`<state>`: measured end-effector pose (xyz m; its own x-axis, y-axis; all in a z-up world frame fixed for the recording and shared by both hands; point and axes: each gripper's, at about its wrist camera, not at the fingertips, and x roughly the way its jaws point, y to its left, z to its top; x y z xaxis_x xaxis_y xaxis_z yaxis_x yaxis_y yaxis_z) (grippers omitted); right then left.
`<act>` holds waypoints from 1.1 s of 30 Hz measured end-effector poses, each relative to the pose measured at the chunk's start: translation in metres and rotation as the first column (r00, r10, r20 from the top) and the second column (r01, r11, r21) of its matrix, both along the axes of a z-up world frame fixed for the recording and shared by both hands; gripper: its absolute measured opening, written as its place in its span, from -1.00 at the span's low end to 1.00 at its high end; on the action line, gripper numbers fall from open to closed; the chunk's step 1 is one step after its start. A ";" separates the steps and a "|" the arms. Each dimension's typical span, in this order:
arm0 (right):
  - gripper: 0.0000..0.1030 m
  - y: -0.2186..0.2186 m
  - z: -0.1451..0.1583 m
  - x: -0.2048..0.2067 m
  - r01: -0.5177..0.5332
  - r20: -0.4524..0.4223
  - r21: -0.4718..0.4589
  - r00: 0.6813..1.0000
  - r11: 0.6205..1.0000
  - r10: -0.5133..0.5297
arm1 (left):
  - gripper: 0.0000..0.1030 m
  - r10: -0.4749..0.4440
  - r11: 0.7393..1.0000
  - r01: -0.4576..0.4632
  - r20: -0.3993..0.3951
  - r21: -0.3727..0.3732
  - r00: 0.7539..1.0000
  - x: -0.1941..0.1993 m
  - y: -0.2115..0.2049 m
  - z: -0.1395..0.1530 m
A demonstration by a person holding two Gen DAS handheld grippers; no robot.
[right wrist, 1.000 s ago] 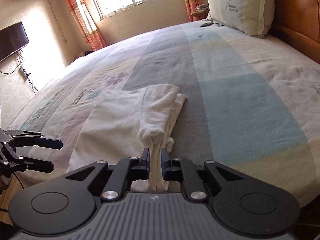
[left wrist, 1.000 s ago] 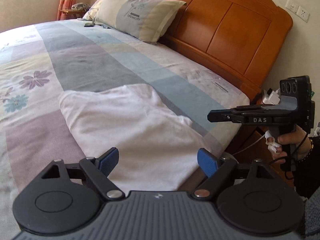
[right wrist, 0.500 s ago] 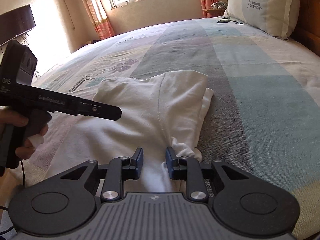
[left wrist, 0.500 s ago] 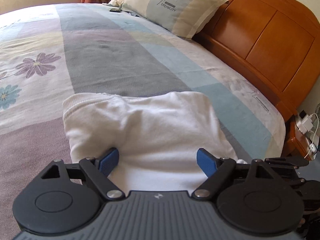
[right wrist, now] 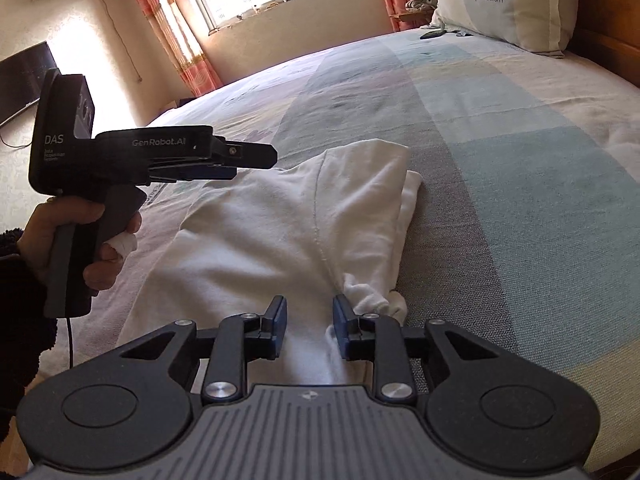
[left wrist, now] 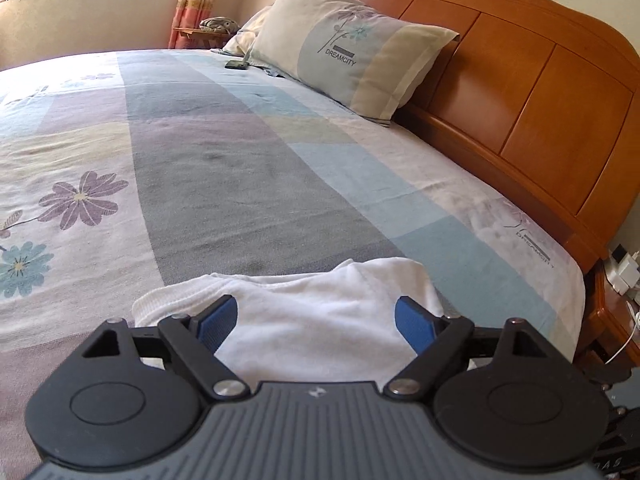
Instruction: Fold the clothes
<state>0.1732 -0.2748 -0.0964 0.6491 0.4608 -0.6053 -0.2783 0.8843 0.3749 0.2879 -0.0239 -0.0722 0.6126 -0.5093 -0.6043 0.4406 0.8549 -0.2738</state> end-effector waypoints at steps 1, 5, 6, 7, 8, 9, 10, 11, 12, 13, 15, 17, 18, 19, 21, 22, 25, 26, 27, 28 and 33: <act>-0.05 0.001 0.009 0.002 -0.013 0.021 0.008 1.000 1.000 0.012 | 0.67 0.015 1.000 -0.015 -0.001 -0.003 1.000 -0.008 0.005 0.000; 0.36 0.010 0.039 0.022 -0.048 0.148 -0.038 0.988 0.998 0.053 | 0.68 0.101 0.995 -0.101 -0.012 -0.009 0.995 -0.034 0.025 -0.005; 0.38 0.014 0.041 0.033 -0.046 0.158 -0.055 0.986 0.997 0.054 | 0.67 0.119 0.993 -0.119 -0.013 -0.002 0.993 -0.039 0.027 -0.007; 0.39 0.018 0.038 0.045 -0.047 0.145 -0.061 0.988 0.997 0.056 | 0.67 0.135 0.991 -0.134 -0.018 0.009 0.991 -0.043 0.031 -0.010; 0.42 0.022 0.030 0.059 -0.057 0.109 -0.054 0.992 0.997 0.063 | 0.67 0.147 0.989 -0.147 -0.031 0.017 0.989 -0.048 0.034 -0.012; 0.42 0.026 0.020 0.070 -0.061 0.068 -0.045 0.996 0.997 0.064 | 0.67 0.159 0.987 -0.158 -0.045 0.023 0.986 -0.052 0.038 -0.015; 0.42 0.028 0.010 0.078 -0.056 0.036 -0.048 0.998 0.997 0.058 | 0.67 0.168 0.986 -0.167 -0.057 0.024 0.984 -0.055 0.042 -0.016; 0.42 0.030 0.000 0.082 -0.050 0.015 -0.066 0.999 0.997 0.051 | 0.67 0.177 0.984 -0.176 -0.067 0.023 0.982 -0.059 0.046 -0.018; 0.41 0.029 -0.006 0.081 -0.049 0.029 -0.076 0.998 0.996 0.051 | 0.68 0.183 0.983 -0.182 -0.071 0.022 0.980 -0.063 0.049 -0.018; 0.41 0.027 -0.007 0.076 -0.048 0.050 -0.078 0.997 0.996 0.052 | 0.68 0.192 0.981 -0.191 -0.067 0.019 0.979 -0.067 0.052 -0.019; 0.44 0.025 -0.002 0.068 -0.022 0.047 -0.113 0.998 0.993 0.028 | 0.68 0.211 0.977 -0.210 -0.060 0.015 0.976 -0.072 0.057 -0.021; 0.64 0.026 0.007 0.061 0.016 0.045 -0.174 0.999 0.985 -0.008 | 0.68 0.235 0.972 -0.234 -0.070 0.019 0.970 -0.073 0.059 -0.023; 0.69 0.028 0.012 0.057 0.013 0.057 -0.183 0.998 0.983 -0.002 | 0.68 0.252 0.968 -0.251 -0.077 0.022 0.965 -0.072 0.060 -0.024; 0.70 0.030 0.016 0.052 -0.003 0.072 -0.180 0.997 0.984 0.016 | 0.68 0.270 0.963 -0.268 -0.086 0.025 0.959 -0.071 0.061 -0.024; 0.84 0.034 0.021 0.046 -0.033 0.093 -0.173 0.994 0.984 0.050 | 0.68 0.298 0.954 -0.297 -0.097 0.027 0.949 -0.072 0.063 -0.020; 0.89 0.037 0.020 0.045 -0.049 0.093 -0.174 0.993 0.984 0.066 | 0.68 0.312 0.950 -0.311 -0.102 0.027 0.944 -0.072 0.064 -0.018; 0.98 0.046 0.003 0.048 -0.057 0.020 -0.231 0.998 0.971 0.064 | 0.69 0.294 0.955 -0.291 -0.050 0.056 0.955 -0.078 0.059 -0.005; 0.98 0.045 0.000 0.046 -0.038 0.008 -0.252 0.999 0.967 0.042 | 0.71 0.281 0.957 -0.278 -0.025 0.080 0.959 -0.080 0.054 -0.001; 0.98 0.041 -0.001 0.042 -0.029 0.001 -0.250 1.000 0.968 0.030 | 0.73 0.266 0.960 -0.263 -0.009 0.096 0.964 -0.081 0.049 0.002; 0.98 0.035 0.001 0.038 -0.023 -0.003 -0.235 1.000 0.972 0.023 | 0.73 0.250 0.963 -0.249 0.003 0.108 0.968 -0.081 0.044 0.005; 1.00 0.008 0.014 0.010 0.020 0.005 -0.179 1.000 0.984 -0.020 | 0.73 0.138 0.988 -0.140 0.026 0.065 0.990 -0.090 0.016 0.004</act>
<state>0.1835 -0.2669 -0.0823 0.6592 0.3322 -0.6746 -0.2608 0.9424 0.2092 0.1980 -0.0080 -0.0685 0.6879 -0.3772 -0.6201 0.3213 0.9243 -0.2058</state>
